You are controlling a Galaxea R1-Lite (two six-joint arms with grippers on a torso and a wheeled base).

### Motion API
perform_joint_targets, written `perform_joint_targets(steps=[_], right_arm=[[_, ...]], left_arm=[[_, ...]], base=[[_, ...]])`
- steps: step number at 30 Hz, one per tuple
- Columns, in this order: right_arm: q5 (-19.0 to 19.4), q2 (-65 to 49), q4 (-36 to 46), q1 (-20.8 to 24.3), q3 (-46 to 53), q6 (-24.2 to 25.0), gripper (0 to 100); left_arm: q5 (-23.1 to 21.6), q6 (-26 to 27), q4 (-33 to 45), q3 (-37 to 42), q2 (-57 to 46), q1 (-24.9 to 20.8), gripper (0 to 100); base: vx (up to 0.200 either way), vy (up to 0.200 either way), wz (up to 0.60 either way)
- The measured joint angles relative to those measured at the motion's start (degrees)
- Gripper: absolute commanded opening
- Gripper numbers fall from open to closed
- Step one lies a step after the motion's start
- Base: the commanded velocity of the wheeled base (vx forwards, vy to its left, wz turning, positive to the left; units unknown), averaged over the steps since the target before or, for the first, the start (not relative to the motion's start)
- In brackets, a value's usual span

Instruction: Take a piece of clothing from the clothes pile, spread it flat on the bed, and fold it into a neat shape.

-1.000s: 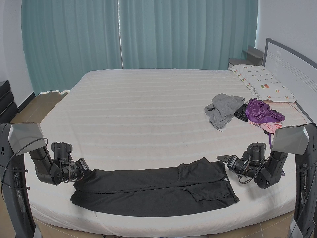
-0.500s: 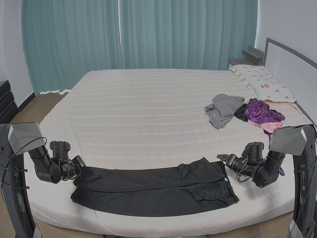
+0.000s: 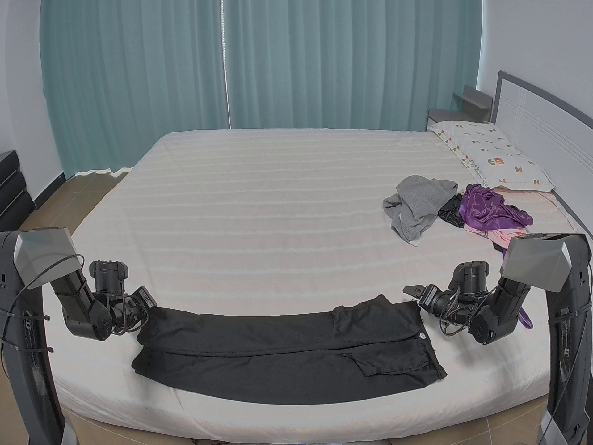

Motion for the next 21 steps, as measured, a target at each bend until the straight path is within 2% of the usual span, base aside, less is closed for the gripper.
perform_joint_targets(steps=[6, 18, 19, 21], right_arm=[[-0.1, 0.2, 0.3, 0.5, -0.7, -0.1, 100], [-3.0, 1.6, 7.5, 2.1, -7.1, -1.7, 100], [-3.0, 1.8, 7.8, 2.2, -7.4, -1.9, 0], [-3.2, 1.9, 9.1, 2.3, -7.8, -2.3, 0]], left_arm=[[0.0, 0.0, 0.0, -0.1, 0.0, 0.3, 0], [0.0, 0.1, 0.0, -0.1, 0.2, 0.3, 0], [0.0, 0.0, 0.0, 0.0, 0.2, 0.3, 0], [0.0, 0.1, 0.0, 0.0, 0.2, 0.3, 0]], base=[[0.000, 0.000, 0.00], [0.000, 0.000, 0.00], [0.000, 0.000, 0.00], [0.000, 0.000, 0.00]])
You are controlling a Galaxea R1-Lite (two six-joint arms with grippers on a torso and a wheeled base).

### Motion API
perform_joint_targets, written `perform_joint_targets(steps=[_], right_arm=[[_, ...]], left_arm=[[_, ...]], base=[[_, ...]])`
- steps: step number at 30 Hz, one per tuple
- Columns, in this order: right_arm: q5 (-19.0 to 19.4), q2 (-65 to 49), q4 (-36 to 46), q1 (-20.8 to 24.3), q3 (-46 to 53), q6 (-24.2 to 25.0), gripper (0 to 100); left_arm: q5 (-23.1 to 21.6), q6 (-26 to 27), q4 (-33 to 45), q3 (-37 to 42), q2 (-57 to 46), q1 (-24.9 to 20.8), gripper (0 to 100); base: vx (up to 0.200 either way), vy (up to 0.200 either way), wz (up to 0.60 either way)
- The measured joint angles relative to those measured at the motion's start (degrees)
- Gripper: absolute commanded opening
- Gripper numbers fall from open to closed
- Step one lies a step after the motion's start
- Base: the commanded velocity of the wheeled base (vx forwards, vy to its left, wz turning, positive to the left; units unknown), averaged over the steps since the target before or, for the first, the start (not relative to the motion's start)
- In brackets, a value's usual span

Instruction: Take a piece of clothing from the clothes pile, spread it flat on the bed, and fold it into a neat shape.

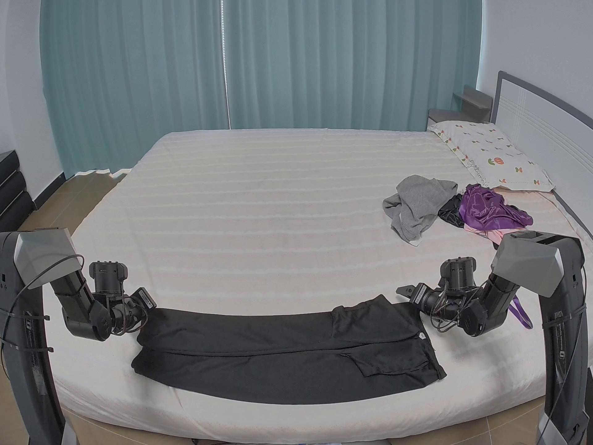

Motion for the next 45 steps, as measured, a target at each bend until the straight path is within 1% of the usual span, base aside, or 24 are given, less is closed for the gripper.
perform_joint_targets(steps=[4, 8, 17, 24, 25, 27, 28, 35, 40, 45], right_arm=[[-0.3, 0.1, 1.4, 0.1, -0.2, -1.0, 0], [-1.2, 0.1, 1.1, -0.1, 0.1, -1.0, 0], [-1.6, 0.2, 0.6, -1.8, -0.4, -0.5, 0], [-1.6, 0.3, 0.5, -2.1, -0.9, -0.5, 0], [-1.6, 0.3, 0.5, -2.1, -0.9, -0.5, 100], [-1.7, 0.3, 0.0, -2.1, -0.9, -0.5, 100], [-1.7, 0.3, 0.0, -2.1, -0.9, -0.5, 100], [-1.3, -0.3, -4.8, -2.0, 1.3, -0.1, 100], [-0.9, -2.8, -7.5, -1.9, 5.9, 3.4, 100], [-0.6, -6.5, -9.3, -1.6, 12.6, 6.4, 100]], left_arm=[[0.0, 0.0, 0.0, 0.1, 0.0, 0.0, 0], [0.0, 0.1, 0.0, 0.3, 0.0, -0.1, 0], [0.0, 0.4, 0.0, 0.7, 0.0, -0.3, 0], [0.0, 0.3, 0.0, 0.7, 0.0, -0.4, 0], [0.0, 0.3, 0.0, 0.7, 0.0, -0.4, 0], [0.0, 0.3, 0.0, 0.7, 0.0, -0.4, 0], [0.0, 0.3, 0.0, 0.7, 0.0, -0.4, 100], [-0.1, -0.1, 0.0, 0.6, 0.0, -0.5, 100], [-0.2, -0.2, 0.0, 1.5, -0.4, -0.4, 100], [-0.7, -0.2, -1.3, 5.9, -3.3, -0.1, 100]], base=[[0.000, 0.000, 0.00], [0.000, 0.000, 0.00], [0.000, 0.000, 0.00], [0.000, 0.000, 0.00], [0.000, 0.000, 0.00], [0.000, 0.000, 0.00], [0.000, 0.000, 0.00], [0.000, 0.000, 0.00], [0.000, 0.000, 0.00], [0.000, 0.000, 0.00]])
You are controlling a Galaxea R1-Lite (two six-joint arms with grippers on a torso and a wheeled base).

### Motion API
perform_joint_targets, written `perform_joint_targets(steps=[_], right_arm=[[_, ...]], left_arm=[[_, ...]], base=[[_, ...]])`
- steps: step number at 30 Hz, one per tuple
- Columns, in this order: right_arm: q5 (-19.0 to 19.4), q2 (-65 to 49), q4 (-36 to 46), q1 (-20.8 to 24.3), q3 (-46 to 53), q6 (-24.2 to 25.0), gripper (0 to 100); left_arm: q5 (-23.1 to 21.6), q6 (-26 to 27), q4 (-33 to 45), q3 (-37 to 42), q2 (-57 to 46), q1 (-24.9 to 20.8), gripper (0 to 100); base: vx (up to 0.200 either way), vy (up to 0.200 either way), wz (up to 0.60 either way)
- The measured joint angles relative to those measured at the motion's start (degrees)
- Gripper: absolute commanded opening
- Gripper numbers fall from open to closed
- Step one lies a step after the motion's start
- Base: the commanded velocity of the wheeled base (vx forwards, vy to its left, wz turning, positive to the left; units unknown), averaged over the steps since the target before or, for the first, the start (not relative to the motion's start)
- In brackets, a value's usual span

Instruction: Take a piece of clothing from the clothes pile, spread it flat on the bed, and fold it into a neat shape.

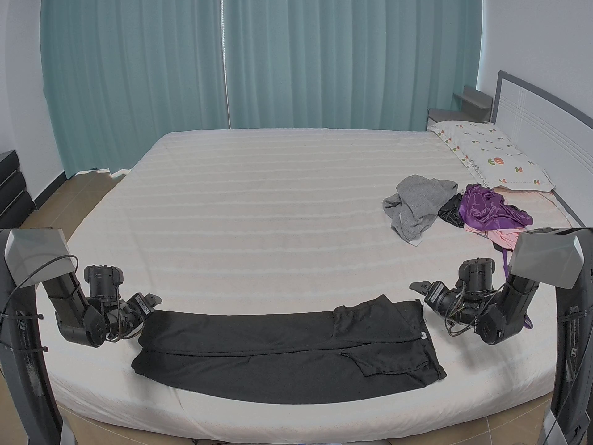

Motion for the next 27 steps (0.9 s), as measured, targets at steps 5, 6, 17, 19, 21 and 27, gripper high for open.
perform_joint_targets(steps=[5, 6, 17, 19, 21, 27], right_arm=[[0.0, -3.1, -1.8, 0.3, 5.6, 2.0, 100], [0.0, -3.8, -2.0, 0.4, 6.8, 2.6, 100], [0.0, -6.9, -2.8, 1.6, 11.9, 4.3, 100], [0.0, -7.1, -2.7, 1.9, 12.3, 4.4, 100], [0.0, -7.1, -2.8, 2.0, 12.5, 4.4, 100], [0.0, -7.2, -2.8, 2.8, 13.2, 4.4, 100]], left_arm=[[-0.2, -0.3, -1.3, 5.2, -3.3, 0.1, 100], [-0.2, -0.5, -1.6, 6.4, -4.0, 0.1, 100], [-2.1, -1.6, -2.4, 13.9, -6.6, 0.1, 100], [-2.2, -1.6, -2.4, 14.9, -6.6, 0.1, 100], [-2.2, -1.5, -2.5, 15.9, -6.5, 0.1, 100], [-1.5, -0.8, -2.6, 17.0, -5.9, -0.2, 100]], base=[[0.000, 0.000, 0.00], [-0.200, 0.000, 0.00], [-0.145, 0.000, 0.00], [0.000, 0.000, 0.00], [0.000, 0.000, 0.00], [0.000, 0.000, 0.00]])
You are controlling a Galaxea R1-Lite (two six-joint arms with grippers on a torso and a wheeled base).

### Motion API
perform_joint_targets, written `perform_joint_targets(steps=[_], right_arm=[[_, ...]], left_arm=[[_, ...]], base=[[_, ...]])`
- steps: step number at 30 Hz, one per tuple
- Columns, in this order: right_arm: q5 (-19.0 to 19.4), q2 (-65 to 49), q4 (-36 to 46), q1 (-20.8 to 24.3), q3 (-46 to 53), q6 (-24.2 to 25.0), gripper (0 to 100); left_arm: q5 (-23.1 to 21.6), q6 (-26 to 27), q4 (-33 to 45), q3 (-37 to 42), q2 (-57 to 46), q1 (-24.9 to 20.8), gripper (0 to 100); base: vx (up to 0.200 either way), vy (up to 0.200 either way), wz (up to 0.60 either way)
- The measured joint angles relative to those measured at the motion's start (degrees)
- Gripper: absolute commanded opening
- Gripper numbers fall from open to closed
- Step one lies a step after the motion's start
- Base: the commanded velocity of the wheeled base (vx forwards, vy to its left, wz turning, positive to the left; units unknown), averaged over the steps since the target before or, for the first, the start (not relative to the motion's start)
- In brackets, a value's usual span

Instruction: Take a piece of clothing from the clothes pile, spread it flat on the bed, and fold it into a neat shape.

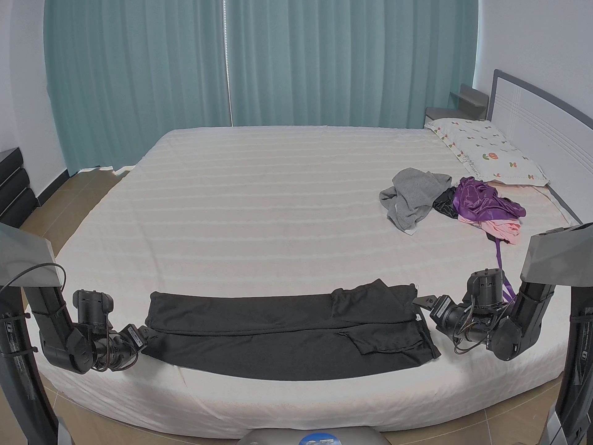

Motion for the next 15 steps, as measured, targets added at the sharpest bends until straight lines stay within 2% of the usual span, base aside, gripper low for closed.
perform_joint_targets(steps=[9, 10, 15], right_arm=[[-0.6, -0.1, 0.0, 1.5, 1.1, -0.1, 100], [-0.6, -0.2, 0.0, 1.6, 1.3, -0.1, 100], [-0.8, -1.3, 0.0, 2.9, 3.7, -0.7, 100]], left_arm=[[3.9, 0.0, -1.1, -1.2, 1.8, -2.8, 100], [4.3, 0.0, -1.3, -1.4, 2.1, -3.1, 0], [8.2, 0.0, -4.3, -2.2, 4.1, -4.3, 0]], base=[[0.000, 0.000, 0.00], [0.000, 0.000, 0.00], [0.000, 0.000, 0.00]])
